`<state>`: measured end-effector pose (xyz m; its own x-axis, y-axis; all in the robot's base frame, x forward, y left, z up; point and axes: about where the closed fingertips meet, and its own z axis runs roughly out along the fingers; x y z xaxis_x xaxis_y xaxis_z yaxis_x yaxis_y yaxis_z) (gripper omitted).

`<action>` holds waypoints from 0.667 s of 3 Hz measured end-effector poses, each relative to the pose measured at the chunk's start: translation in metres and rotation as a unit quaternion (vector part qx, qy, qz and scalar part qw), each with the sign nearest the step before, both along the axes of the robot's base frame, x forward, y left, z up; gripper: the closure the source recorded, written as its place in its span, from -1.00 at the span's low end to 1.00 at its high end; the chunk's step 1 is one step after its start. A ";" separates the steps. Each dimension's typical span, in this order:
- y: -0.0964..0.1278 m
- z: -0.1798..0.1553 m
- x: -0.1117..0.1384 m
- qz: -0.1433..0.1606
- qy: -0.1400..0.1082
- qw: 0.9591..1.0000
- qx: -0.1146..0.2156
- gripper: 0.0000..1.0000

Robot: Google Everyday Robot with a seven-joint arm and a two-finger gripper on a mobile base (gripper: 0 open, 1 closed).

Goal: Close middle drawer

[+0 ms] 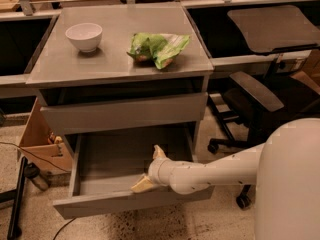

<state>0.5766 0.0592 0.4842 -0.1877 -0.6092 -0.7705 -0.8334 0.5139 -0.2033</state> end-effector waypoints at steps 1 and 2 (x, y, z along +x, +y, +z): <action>-0.003 0.018 -0.005 0.005 -0.016 1.000 0.023 -1.00; -0.019 0.032 -0.033 0.024 -0.010 0.999 0.029 -1.00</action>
Offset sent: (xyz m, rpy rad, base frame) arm -0.0640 -0.0647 0.0520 0.0700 0.0011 0.0933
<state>0.5438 0.0406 0.5159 -0.1433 -0.5714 -0.8081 -0.8540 0.4840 -0.1908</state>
